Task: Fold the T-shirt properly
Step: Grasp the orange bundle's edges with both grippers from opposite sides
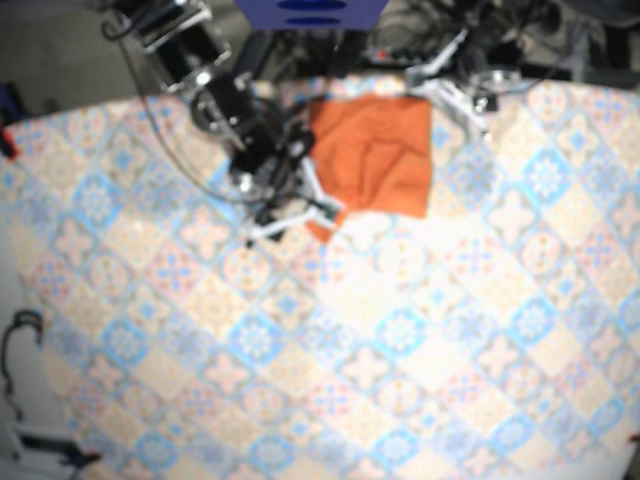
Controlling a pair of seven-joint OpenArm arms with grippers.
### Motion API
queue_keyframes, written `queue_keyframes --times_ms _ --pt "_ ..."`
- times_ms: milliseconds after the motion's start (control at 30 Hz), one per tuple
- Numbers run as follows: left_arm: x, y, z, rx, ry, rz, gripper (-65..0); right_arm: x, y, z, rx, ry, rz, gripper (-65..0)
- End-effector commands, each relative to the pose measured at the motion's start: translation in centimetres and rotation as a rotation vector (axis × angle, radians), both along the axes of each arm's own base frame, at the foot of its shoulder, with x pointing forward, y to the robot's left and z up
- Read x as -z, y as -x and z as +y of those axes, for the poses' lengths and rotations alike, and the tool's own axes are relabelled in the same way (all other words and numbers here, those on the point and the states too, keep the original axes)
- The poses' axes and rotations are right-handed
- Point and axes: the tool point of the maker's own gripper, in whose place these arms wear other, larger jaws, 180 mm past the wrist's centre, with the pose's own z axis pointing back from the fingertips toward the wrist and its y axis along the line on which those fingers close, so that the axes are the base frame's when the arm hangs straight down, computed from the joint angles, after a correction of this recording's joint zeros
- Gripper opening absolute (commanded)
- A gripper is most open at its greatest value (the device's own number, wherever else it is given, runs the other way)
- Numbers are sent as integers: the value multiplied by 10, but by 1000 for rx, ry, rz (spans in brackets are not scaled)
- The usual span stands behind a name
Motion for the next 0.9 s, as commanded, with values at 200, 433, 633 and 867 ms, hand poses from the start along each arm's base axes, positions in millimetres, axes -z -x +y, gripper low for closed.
queue_keyframes --times_ms 200,433,633,867 --pt "-3 -6 -7 -5 19 -22 -477 -4 -13 21 -18 -60 -24 -284" --pt "-4 -15 -19 -20 49 -43 -479 -5 -14 23 -22 -67 -26 -284" --pt "7 -28 -23 -54 51 -43 -480 -5 -11 25 -26 -68 -23 -284" --pt "10 -41 -29 -73 63 -58 -480 -4 0 42 -98 -63 -20 -284"
